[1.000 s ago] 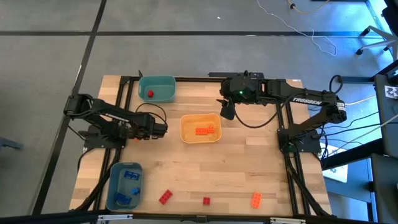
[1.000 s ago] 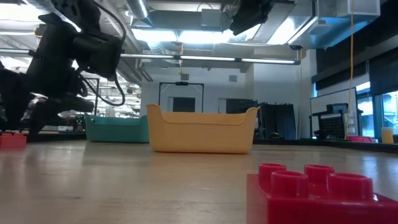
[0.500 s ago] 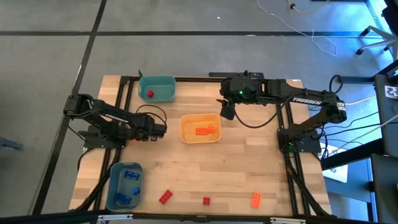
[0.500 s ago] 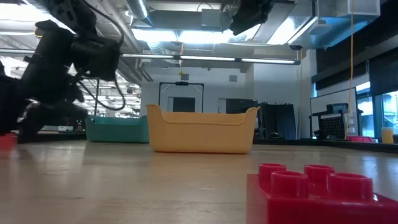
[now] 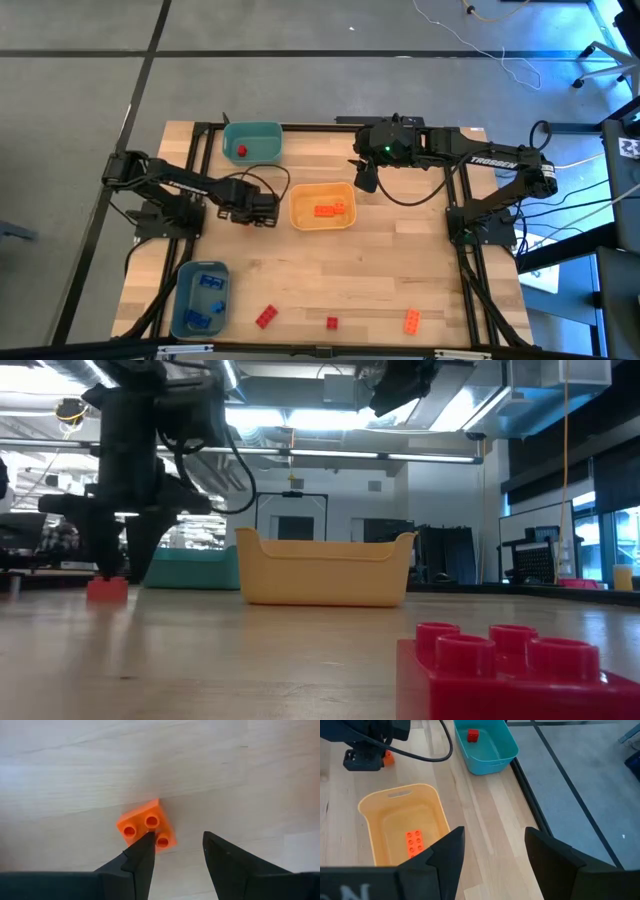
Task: Sort & place blocks by color
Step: Put the orange 4 stud game piece into the yellow bin
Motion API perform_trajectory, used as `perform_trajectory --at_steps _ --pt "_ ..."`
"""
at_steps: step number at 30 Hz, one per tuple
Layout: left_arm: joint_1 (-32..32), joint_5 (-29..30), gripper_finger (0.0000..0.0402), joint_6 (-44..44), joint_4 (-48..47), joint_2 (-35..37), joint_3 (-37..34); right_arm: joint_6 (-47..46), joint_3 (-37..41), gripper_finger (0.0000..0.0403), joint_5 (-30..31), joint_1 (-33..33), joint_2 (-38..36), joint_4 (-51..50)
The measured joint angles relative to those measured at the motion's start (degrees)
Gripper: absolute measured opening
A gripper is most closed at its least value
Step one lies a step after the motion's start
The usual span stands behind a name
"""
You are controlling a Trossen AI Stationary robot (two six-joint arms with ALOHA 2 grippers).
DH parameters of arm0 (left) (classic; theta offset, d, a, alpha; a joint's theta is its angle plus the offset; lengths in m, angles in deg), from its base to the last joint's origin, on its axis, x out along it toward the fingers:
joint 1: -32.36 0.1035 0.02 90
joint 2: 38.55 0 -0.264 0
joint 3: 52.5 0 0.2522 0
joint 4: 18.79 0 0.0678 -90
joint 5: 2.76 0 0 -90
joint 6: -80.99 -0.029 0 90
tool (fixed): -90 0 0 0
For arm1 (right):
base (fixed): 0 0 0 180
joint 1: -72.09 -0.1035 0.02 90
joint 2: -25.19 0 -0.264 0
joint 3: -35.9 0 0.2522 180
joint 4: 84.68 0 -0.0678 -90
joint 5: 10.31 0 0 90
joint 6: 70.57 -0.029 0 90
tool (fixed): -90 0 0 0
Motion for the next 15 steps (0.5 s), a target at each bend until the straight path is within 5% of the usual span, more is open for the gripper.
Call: perform_trajectory --at_steps 5,15 --pt "0.02 -1.32 0.0160 -7.97 -1.35 -0.09 2.61 0.03 0.00 0.0209 0.00 -0.02 0.00 0.01" --pt "1.53 1.28 0.0161 -45.68 -17.10 1.33 13.09 -0.03 0.00 0.0209 -0.02 -0.02 0.00 -0.34"
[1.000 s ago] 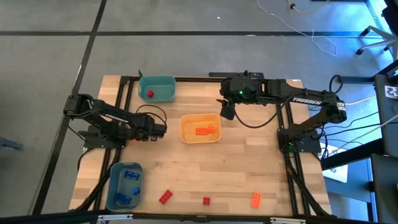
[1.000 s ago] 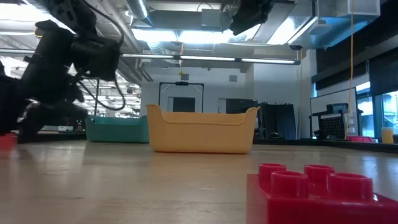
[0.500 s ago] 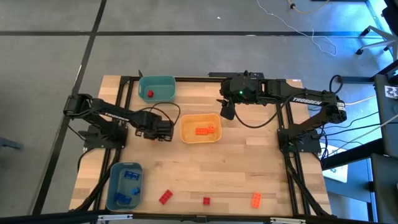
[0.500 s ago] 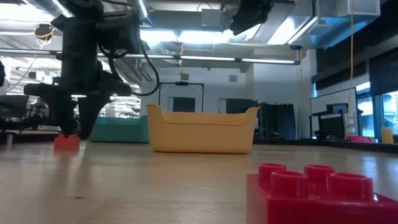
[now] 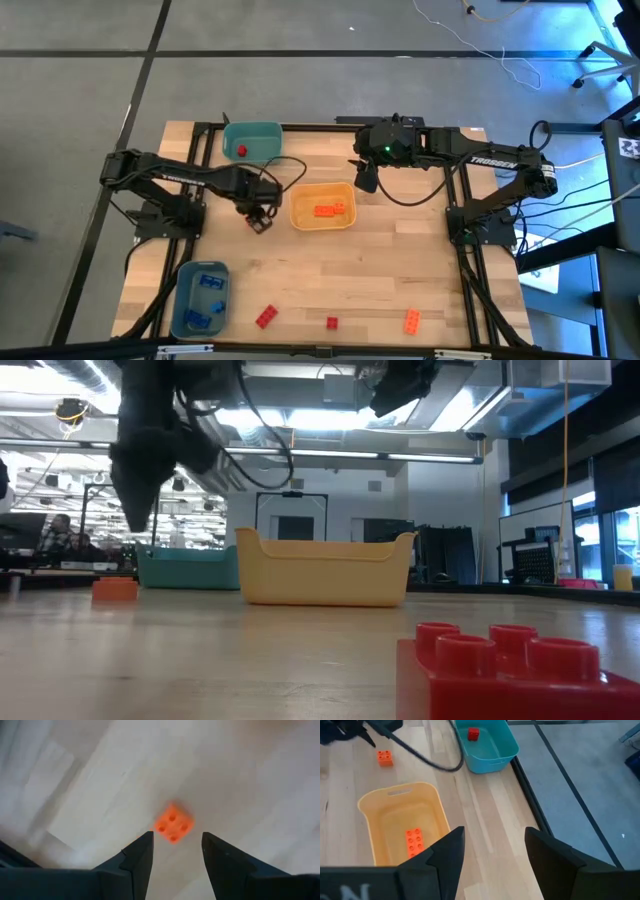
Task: Sort & place blocks by color
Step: Put the orange 4 stud game piece into the yellow bin
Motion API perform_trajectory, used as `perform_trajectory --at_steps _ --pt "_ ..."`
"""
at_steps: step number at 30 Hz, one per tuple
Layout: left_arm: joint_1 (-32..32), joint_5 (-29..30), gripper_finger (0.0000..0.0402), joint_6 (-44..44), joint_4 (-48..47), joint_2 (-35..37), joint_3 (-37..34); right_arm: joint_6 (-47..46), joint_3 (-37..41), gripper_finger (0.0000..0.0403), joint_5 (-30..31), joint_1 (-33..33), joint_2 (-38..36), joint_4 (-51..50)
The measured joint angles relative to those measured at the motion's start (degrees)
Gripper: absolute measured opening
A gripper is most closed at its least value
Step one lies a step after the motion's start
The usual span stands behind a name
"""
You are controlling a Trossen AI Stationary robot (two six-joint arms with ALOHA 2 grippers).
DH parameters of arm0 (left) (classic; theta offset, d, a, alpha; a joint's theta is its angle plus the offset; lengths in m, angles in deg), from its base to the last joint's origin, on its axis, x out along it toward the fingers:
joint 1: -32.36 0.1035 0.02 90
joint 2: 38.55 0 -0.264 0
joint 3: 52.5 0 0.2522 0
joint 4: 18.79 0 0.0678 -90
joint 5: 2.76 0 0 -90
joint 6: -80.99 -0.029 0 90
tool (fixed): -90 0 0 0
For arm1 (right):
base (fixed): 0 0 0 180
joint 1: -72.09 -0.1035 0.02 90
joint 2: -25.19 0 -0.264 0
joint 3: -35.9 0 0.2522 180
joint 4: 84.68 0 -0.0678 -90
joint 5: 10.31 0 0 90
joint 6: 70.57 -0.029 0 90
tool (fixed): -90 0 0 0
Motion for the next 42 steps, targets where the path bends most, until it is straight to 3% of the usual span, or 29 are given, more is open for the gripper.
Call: perform_trajectory --at_steps 5,12,22,34,42 --pt "-0.07 -3.85 0.0161 -18.91 -1.01 0.02 -1.96 1.53 0.00 0.0209 0.00 0.00 0.00 -0.12" --pt "-0.02 -5.31 0.0158 -29.18 4.73 0.02 -6.89 2.58 0.00 0.0209 0.00 0.00 0.00 -0.14" --pt "-0.02 -0.93 0.0160 -30.41 10.63 0.02 -9.40 2.89 0.00 0.0209 0.00 0.00 0.00 -0.12" --pt "-0.02 0.37 0.0160 -23.15 10.62 0.02 -9.42 2.89 0.00 0.0209 0.02 0.00 0.00 -0.10" --pt "-0.02 -1.61 0.0160 -24.89 10.40 0.02 -9.44 2.71 0.00 0.0209 0.00 0.00 0.00 -0.07"
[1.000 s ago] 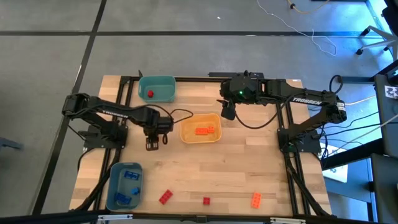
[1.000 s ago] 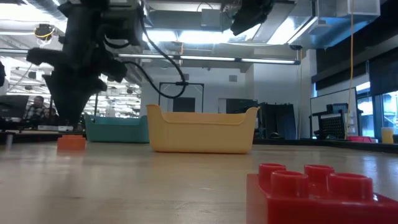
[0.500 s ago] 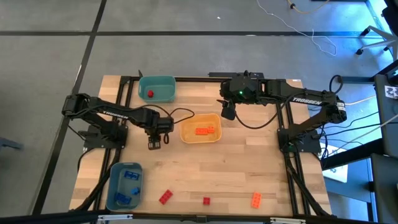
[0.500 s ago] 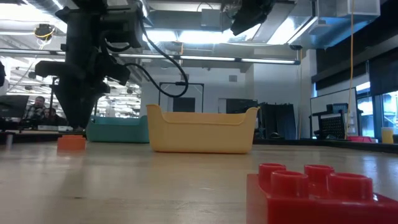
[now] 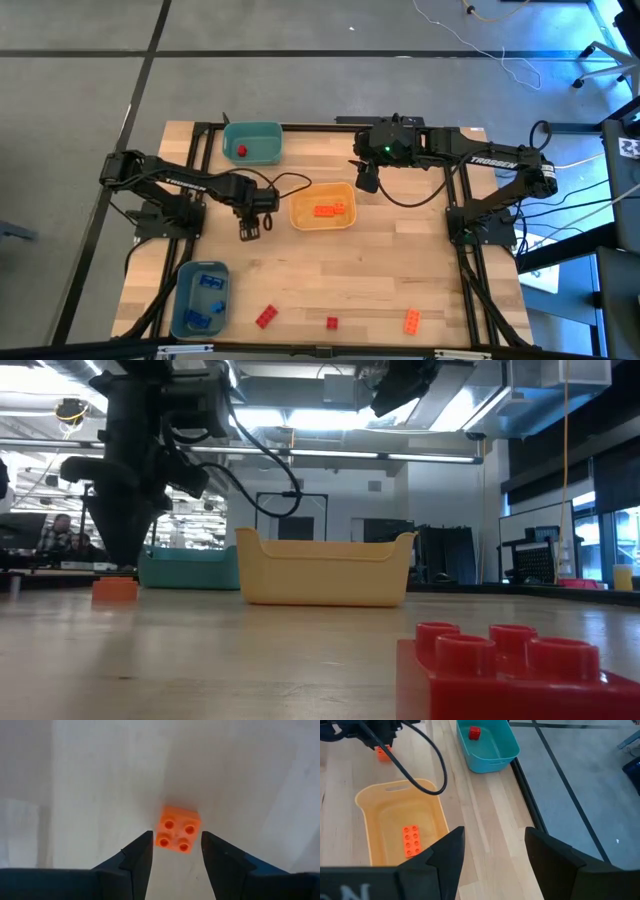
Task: Sort & place blocks by color
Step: Put the orange 4 stud game piece into the yellow bin
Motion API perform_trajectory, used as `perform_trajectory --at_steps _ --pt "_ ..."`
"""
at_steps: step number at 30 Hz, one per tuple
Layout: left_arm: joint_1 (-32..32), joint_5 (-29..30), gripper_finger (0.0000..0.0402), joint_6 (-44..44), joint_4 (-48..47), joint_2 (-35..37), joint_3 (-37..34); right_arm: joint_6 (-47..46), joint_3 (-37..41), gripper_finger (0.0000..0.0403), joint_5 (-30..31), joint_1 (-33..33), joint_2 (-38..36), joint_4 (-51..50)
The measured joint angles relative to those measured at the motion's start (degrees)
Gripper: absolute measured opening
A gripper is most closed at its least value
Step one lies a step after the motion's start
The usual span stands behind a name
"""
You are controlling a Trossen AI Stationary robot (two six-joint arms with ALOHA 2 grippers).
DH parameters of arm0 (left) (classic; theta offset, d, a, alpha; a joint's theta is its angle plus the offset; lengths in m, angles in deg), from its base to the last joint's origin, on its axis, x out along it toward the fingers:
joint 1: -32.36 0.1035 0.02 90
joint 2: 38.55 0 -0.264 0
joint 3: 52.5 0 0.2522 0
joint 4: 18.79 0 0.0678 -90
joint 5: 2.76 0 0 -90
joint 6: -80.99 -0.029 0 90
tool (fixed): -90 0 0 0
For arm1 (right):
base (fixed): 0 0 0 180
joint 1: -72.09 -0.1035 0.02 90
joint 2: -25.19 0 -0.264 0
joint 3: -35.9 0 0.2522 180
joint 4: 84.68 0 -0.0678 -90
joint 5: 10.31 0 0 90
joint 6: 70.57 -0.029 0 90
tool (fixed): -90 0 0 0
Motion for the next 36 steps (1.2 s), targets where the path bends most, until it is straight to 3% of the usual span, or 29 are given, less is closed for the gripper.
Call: perform_trajectory --at_steps 8,14,17,36 --pt "-0.26 0.02 0.0160 -10.30 0.31 0.00 -0.47 -0.02 0.00 0.0209 0.00 0.02 0.00 0.00" --pt "0.00 -1.70 0.0160 -10.76 2.69 0.00 -4.36 0.01 0.00 0.0209 0.00 0.01 0.00 0.00" --pt "-0.02 1.05 0.0160 -10.71 3.90 0.07 -5.34 0.08 0.00 0.0209 0.00 0.00 0.00 0.00" --pt "0.00 2.40 0.0160 -12.79 8.65 0.04 -5.44 0.15 0.00 0.0209 0.02 0.00 0.00 0.03"
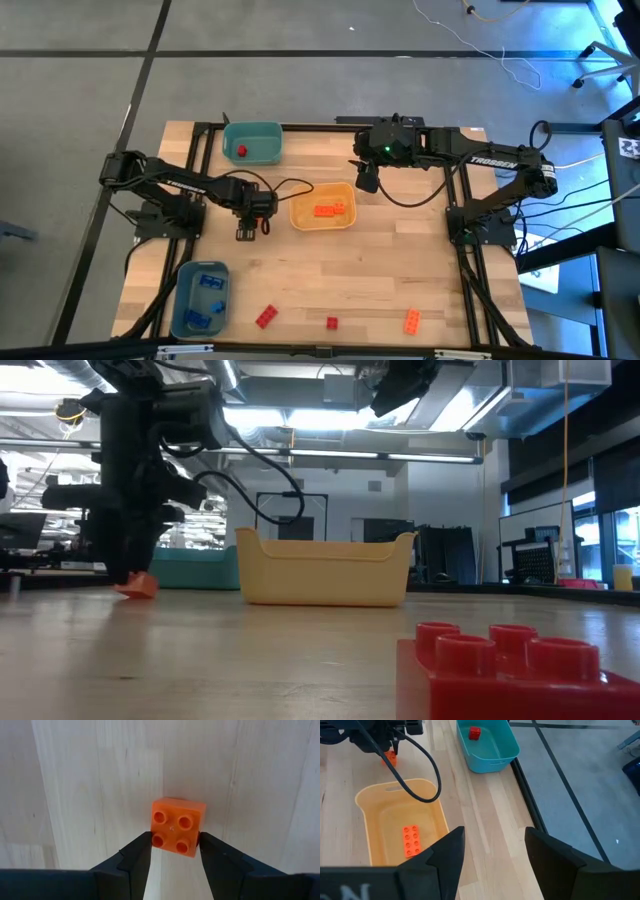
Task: Sort & place blocks by color
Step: Put the orange 4 stud game piece into the yellow bin
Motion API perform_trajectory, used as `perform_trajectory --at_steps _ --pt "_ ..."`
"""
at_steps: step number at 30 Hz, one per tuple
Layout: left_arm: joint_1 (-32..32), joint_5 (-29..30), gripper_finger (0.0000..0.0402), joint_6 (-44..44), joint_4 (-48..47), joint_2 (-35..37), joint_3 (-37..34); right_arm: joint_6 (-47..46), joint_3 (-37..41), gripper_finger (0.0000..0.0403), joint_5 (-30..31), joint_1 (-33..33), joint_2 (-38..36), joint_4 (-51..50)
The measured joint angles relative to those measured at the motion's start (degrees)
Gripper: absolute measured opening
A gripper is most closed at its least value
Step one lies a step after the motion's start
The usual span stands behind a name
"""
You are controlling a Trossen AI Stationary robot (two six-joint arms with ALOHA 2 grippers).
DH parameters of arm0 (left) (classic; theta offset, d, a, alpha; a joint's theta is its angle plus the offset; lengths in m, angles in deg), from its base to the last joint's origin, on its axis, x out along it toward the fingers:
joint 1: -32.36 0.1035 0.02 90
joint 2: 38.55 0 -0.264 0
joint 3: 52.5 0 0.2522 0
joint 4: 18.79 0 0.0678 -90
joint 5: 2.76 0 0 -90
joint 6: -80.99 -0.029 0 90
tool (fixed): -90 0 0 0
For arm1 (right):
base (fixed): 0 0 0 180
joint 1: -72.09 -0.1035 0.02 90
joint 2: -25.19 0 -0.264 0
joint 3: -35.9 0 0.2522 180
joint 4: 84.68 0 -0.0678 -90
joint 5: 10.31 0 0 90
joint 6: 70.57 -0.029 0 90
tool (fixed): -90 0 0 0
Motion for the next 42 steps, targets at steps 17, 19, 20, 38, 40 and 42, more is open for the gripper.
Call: perform_trajectory --at_steps 17,19,20,38,40,42 --pt "-0.36 -1.77 0.0161 -2.33 9.24 -1.41 -0.84 -0.37 0.00 0.0209 0.00 0.02 0.00 0.04" --pt "-0.62 -1.95 0.0161 -2.32 10.26 -1.81 -1.03 -0.38 0.00 0.0209 0.00 0.02 0.00 0.02" --pt "-0.73 -2.14 0.0161 -2.29 10.20 -1.77 -1.12 -0.41 0.00 0.0209 0.00 0.02 0.00 0.02" --pt "-0.96 -6.12 0.0132 1.24 12.89 -7.66 -0.12 -0.61 0.00 0.0209 0.02 0.02 0.00 0.30" --pt "-0.96 -5.89 0.0132 2.03 12.01 -7.04 0.56 -0.67 0.00 0.0209 0.00 0.02 0.00 0.32" --pt "-0.79 -5.64 0.0132 3.14 11.40 -7.12 1.67 -0.66 0.00 0.0209 0.01 0.02 0.00 0.32"
